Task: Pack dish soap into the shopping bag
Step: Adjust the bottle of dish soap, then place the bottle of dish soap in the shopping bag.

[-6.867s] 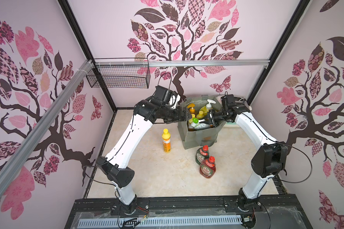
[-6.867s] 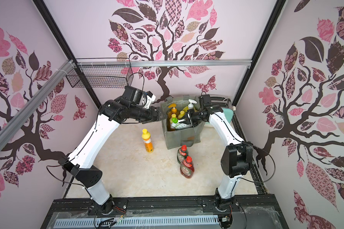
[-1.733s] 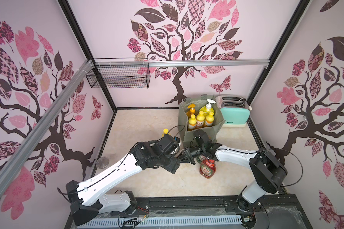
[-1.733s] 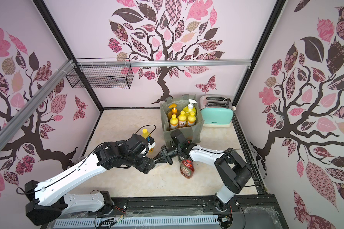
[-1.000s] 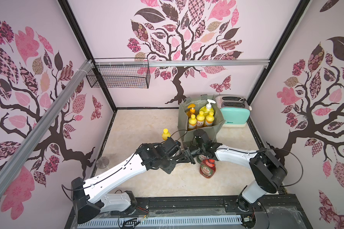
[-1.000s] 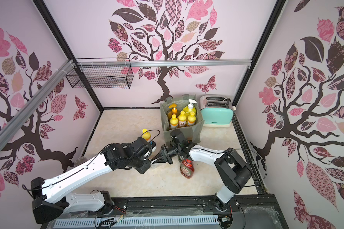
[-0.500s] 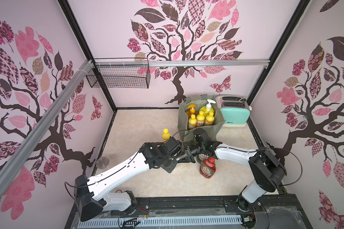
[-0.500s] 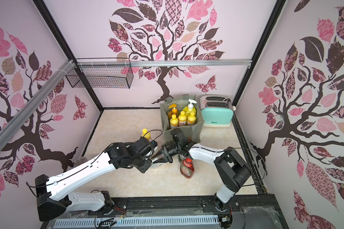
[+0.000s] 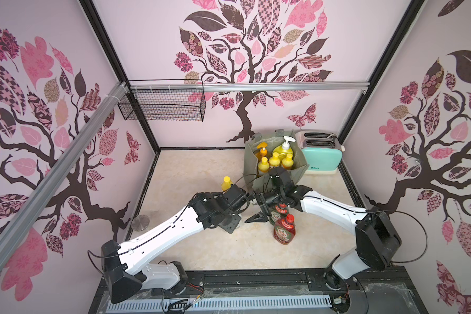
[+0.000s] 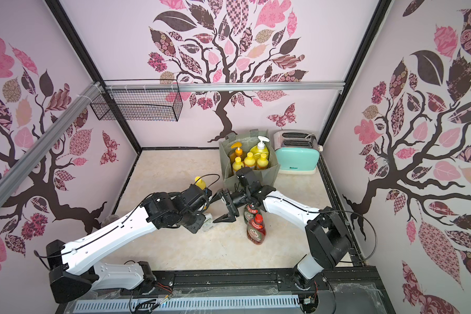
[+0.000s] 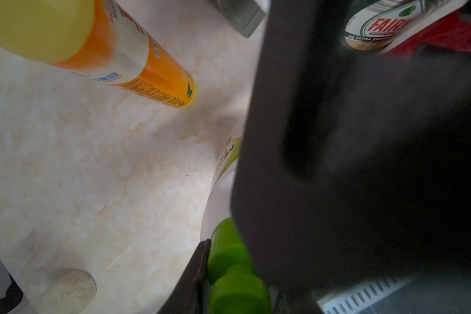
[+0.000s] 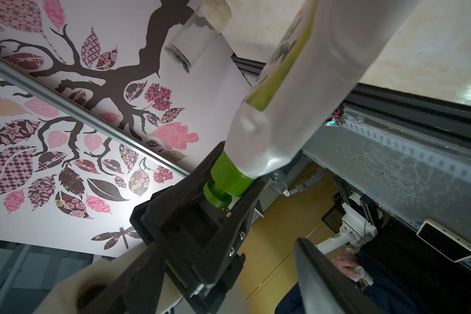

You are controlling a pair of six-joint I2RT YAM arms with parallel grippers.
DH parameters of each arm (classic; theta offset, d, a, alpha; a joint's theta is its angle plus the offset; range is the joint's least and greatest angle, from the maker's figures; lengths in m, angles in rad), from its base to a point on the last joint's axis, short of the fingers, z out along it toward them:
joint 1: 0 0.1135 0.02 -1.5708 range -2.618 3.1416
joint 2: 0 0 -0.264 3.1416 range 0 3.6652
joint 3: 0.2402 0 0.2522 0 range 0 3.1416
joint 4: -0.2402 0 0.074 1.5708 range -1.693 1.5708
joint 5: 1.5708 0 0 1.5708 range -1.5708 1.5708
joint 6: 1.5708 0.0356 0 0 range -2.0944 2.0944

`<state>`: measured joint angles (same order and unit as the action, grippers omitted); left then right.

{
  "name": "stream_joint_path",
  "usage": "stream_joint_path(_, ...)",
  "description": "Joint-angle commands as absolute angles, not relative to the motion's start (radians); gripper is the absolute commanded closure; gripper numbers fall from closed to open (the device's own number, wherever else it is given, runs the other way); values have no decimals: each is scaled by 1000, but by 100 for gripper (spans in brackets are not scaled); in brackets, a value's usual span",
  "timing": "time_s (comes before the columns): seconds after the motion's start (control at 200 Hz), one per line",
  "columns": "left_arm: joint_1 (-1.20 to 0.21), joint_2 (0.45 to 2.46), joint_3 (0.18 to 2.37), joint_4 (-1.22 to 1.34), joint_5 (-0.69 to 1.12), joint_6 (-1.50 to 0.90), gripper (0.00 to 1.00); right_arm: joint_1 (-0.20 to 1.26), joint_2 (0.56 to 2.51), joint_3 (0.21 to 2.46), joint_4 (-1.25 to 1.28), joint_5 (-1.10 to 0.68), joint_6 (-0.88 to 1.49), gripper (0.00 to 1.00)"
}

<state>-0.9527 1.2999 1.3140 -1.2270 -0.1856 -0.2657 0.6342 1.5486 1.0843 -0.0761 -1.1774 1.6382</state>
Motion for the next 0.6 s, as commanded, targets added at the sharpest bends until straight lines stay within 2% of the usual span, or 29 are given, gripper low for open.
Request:
stream_joint_path(0.0, -974, 1297, 1378, -1243, -150, -213, 100, 620, 1506, 1216, -92, -1147, 1581, 19)
stream_joint_path(0.345, -968, 1326, 1621, -1349, -130, -210, 100, 569, 1417, 1316, -146, -1105, 1524, 18)
stream_joint_path(0.59, -967, 1365, 1902, -1541, -131, -168, 100, 551, 1380, 1438, -95, -1097, 1500, 19)
